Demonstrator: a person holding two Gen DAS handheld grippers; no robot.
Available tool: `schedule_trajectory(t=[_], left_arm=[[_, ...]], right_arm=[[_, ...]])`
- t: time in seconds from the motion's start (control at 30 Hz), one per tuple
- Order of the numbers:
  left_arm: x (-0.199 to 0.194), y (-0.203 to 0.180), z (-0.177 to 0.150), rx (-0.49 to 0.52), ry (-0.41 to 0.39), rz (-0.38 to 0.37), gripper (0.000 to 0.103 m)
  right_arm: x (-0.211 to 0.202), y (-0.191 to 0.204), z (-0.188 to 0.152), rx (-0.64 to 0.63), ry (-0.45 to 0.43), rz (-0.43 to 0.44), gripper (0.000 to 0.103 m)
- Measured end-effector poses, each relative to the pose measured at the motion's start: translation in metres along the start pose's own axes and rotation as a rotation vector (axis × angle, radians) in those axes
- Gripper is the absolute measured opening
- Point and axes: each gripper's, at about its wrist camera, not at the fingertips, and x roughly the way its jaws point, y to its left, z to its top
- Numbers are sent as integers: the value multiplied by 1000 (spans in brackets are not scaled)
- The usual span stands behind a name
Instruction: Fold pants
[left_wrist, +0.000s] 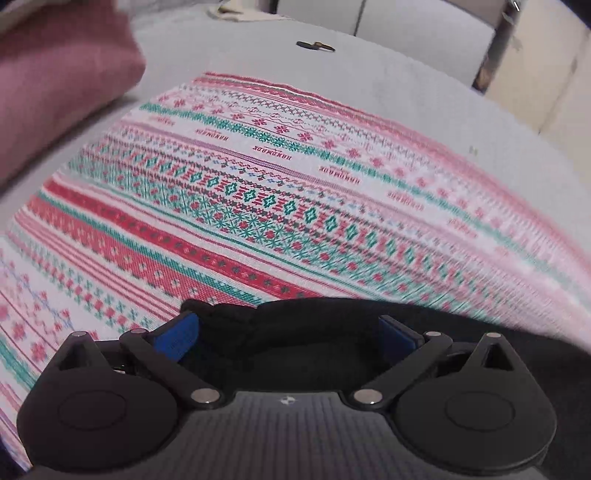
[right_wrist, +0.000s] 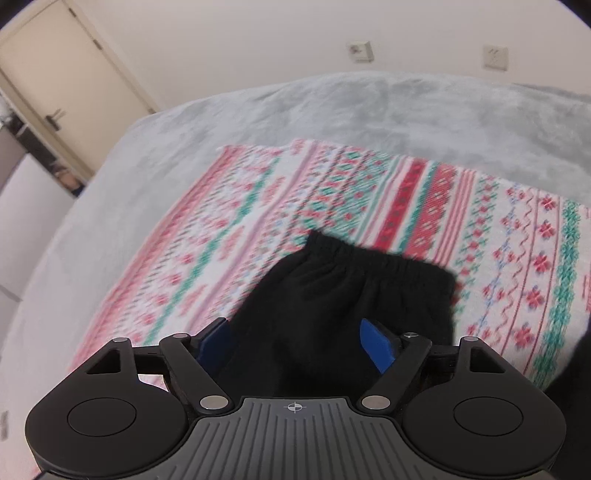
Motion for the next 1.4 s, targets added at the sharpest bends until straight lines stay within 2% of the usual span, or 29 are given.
schedule_trajectory(t=[0.1, 0.17, 0.2, 0.3, 0.4, 0.43, 0.5, 0.53, 0.57, 0.63, 0.73, 0.83, 0.87, 0.9, 0.97, 1.03, 1.1, 1.23, 1.37, 1.4], left_arm=[[-1, -2, -5, 44, -45, 68, 102], [-3, 0, -5, 71, -72, 110, 74], [-4, 3, -5, 79, -85, 117, 66], [-4, 20, 0, 16, -86, 54, 61], [-3, 27, 5, -25, -74, 30, 62], [-3, 28, 6, -35, -70, 22, 64], [-5, 30, 7, -32, -56, -21, 77], [-6, 32, 8, -30, -44, -57, 91], [-5, 30, 8, -37, -36, -82, 98], [-8, 35, 10, -88, -22, -95, 98], [-5, 37, 10, -104, -25, -92, 94], [-3, 38, 11, -101, -3, 3, 93], [-1, 42, 12, -124, 23, 4, 93], [0, 48, 12, -164, 31, -31, 93], [-2, 57, 14, -228, 31, -75, 95], [-2, 59, 15, -231, 37, -100, 101], [2, 56, 14, -203, 54, -88, 103], [4, 44, 10, -146, 45, -47, 103], [4, 43, 8, -112, 19, -29, 86], [4, 43, 8, -115, 16, -38, 85]], right_arm=[[6, 5, -1, -102, -103, -93, 79], [11, 9, 1, -142, -123, -119, 79], [14, 11, 4, -153, -129, -126, 79], [24, 22, 16, -223, -116, -124, 79], [41, 33, 29, -315, -27, -130, 71], [46, 35, 32, -350, 0, -138, 61], [52, 36, 32, -388, 39, -159, 43], [55, 37, 31, -420, 50, -177, 34], [54, 36, 30, -450, 44, -176, 23], [47, 38, 30, -463, 29, -151, 19], [28, 46, 35, -477, -32, -126, 17], [0, 52, 44, -471, -107, -77, 17], [-4, 53, 50, -460, -121, -68, 17], [-7, 54, 51, -456, -128, -65, 17], [-3, 59, 48, -492, -111, -96, 18], [6, 58, 44, -512, -81, -122, 19], [15, 51, 38, -496, -43, -120, 23], [23, 42, 38, -448, -18, -130, 41], [22, 48, 36, -472, -30, -118, 43], [22, 50, 35, -482, -26, -122, 43]])
